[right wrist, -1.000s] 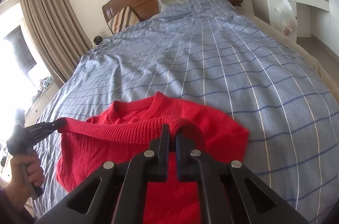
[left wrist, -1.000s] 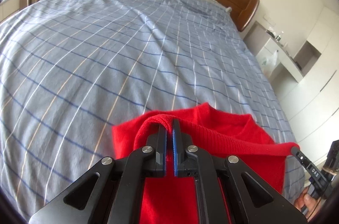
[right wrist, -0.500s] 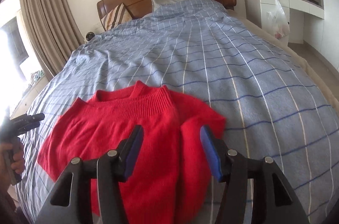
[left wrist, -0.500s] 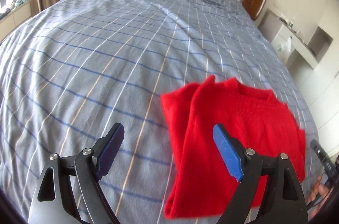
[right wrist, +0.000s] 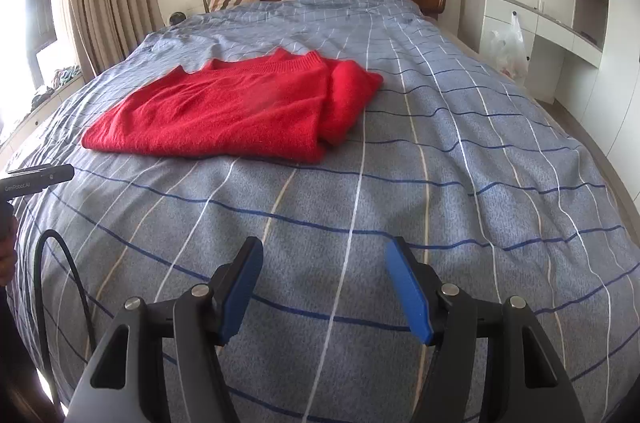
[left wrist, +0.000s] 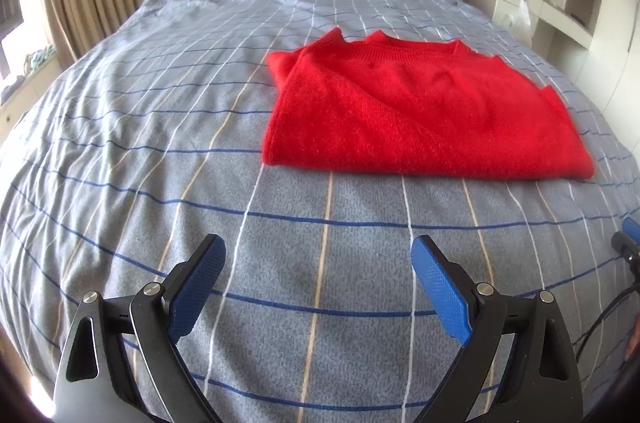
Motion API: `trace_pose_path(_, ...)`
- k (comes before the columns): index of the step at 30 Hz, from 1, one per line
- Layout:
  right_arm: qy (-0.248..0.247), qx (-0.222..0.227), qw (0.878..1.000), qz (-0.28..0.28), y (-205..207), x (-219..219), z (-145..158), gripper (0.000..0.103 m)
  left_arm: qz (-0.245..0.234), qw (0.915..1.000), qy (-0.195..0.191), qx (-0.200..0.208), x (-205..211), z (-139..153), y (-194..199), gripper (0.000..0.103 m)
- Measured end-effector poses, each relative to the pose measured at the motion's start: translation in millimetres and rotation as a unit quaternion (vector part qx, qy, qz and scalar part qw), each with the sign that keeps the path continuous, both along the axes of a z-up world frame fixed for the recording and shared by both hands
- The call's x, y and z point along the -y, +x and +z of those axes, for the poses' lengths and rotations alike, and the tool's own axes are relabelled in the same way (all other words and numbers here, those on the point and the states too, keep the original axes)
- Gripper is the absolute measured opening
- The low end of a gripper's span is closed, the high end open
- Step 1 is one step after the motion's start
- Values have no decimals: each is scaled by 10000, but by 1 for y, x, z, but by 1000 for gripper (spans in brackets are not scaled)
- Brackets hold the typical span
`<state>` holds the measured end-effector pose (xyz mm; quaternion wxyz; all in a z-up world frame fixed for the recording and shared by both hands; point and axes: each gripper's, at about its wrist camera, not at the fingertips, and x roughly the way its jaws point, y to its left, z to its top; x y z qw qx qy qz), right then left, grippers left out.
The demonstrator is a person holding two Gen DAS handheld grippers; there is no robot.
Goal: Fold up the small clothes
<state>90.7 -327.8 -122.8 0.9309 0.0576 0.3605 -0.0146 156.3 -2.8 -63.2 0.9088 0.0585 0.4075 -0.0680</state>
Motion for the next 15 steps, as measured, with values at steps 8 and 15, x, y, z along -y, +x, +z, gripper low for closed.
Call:
trace_pose_path(8,163,107,9996,-218,-3,6,-25,75,164,9998,101,99,1,-25,-2,99)
trace_pose_path(15,276,245,9991,-208,-3,8,-32,77,182,9997,69,138,3,-34,-3,102)
